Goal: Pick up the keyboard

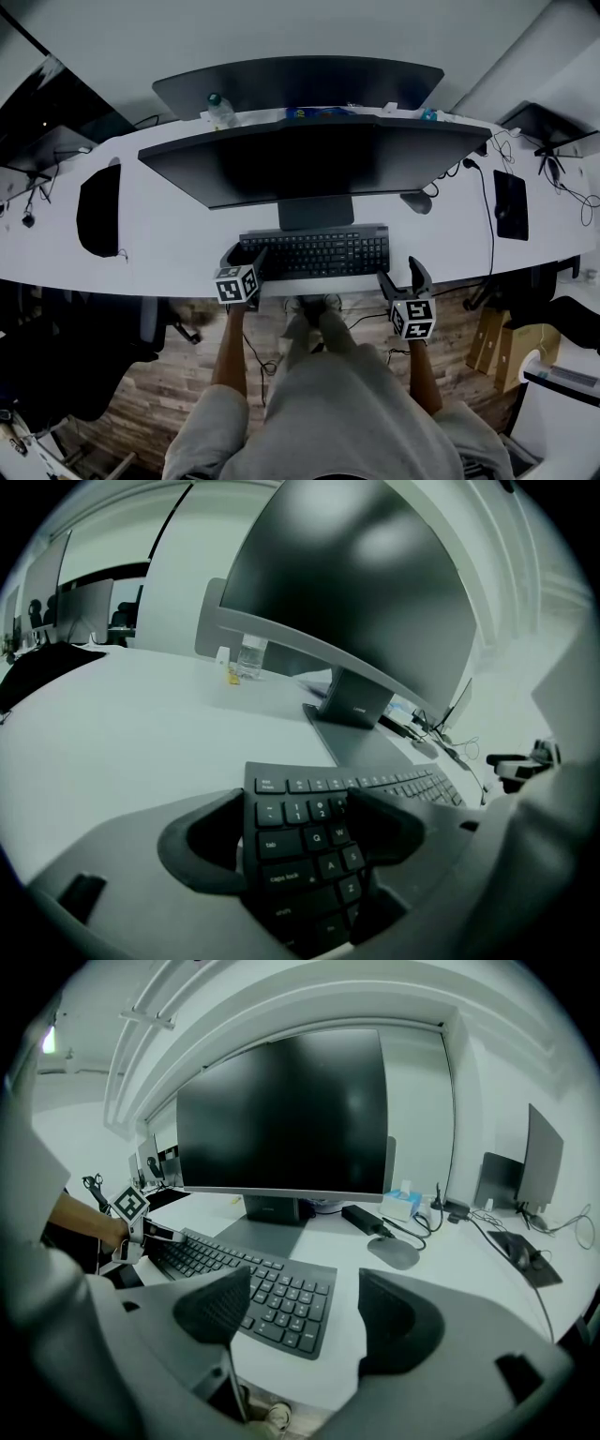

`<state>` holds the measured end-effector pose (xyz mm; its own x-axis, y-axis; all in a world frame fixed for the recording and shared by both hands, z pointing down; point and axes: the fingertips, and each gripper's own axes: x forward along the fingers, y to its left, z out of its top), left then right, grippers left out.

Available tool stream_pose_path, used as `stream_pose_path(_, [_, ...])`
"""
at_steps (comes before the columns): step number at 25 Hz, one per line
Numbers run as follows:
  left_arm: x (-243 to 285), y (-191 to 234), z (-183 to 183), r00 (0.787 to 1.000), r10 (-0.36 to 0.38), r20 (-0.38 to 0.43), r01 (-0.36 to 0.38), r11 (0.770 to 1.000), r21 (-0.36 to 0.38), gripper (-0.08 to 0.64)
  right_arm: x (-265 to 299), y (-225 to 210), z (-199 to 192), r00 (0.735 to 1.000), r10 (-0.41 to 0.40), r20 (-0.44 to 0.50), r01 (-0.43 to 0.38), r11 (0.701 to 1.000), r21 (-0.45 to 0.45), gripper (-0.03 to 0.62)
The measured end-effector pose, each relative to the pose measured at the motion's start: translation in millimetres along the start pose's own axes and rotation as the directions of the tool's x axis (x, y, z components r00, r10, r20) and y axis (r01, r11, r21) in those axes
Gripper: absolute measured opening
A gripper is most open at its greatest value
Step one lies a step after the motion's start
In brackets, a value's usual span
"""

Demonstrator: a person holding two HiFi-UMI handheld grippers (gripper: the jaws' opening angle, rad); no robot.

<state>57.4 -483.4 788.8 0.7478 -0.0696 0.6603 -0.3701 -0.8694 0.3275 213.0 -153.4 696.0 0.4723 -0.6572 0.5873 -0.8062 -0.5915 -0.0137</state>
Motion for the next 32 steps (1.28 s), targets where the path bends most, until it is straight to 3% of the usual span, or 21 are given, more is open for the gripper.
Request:
stream_pose_path(13, [1.2, -0.4, -1.2, 1.0, 0.025, 0.0, -0.025, 1.0, 0.018, 0.324, 17.2, -3.9, -6.9, 1.0, 0.025, 0.005, -0.025, 0.999, 0.044, 0.354])
stream_pose_path(32, [3.6, 0.1, 0.0, 0.999, 0.04, 0.008, -0.041, 0.999, 0.03, 0.325, 93.2, -15.9, -41.0, 0.99, 0.086, -0.109, -0.064, 0.979, 0.194, 0.356])
